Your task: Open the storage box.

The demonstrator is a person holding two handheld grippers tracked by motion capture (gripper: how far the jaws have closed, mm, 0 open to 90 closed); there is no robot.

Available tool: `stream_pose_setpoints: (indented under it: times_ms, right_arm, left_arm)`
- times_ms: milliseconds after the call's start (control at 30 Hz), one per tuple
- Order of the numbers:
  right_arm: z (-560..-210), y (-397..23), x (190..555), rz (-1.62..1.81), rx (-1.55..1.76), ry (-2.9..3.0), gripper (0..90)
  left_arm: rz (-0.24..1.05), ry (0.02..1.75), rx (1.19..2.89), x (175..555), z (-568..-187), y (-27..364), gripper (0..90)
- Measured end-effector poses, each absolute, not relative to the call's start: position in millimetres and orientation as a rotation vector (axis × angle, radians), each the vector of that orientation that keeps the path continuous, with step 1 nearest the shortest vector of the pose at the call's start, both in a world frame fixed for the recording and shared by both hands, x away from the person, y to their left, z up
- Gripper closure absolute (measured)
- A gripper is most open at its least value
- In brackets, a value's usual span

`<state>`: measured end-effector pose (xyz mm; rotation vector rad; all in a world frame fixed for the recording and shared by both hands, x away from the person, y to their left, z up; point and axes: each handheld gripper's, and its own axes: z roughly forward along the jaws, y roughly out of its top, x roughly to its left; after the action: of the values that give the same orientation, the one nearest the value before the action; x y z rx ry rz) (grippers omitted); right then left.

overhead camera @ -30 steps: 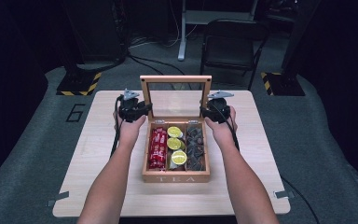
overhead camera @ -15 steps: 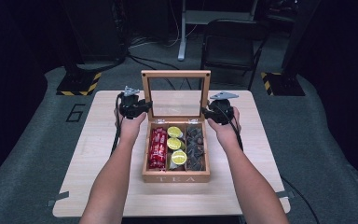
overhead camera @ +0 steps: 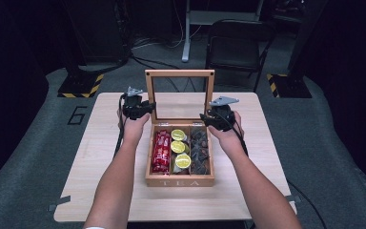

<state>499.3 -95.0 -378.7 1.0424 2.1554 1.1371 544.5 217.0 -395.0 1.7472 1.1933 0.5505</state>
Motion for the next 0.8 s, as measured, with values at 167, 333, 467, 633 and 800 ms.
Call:
stream_pose_setpoints:
  times_ms: [167,333,467,633,800]
  right_arm:
    - [-380,-93,495,1.139,1.002,2.178,62.8]
    - [-377,-94,491,1.159,0.995,2.181,63.2]
    - [-373,-96,489,1.173,0.994,2.176,63.3]
    - [-373,-99,487,1.170,0.991,2.174,63.3]
    - [-377,-99,487,1.168,1.011,2.179,63.4]
  left_arm:
    - [0.546,1.200,1.732,548,-397,217,65.2]
    - [0.548,1.218,1.745,552,-396,215,65.3]
    - [0.537,1.226,1.756,555,-395,215,65.3]
    - [0.543,1.236,1.755,557,-396,214,65.3]
    - [0.550,1.245,1.770,559,-395,213,65.2]
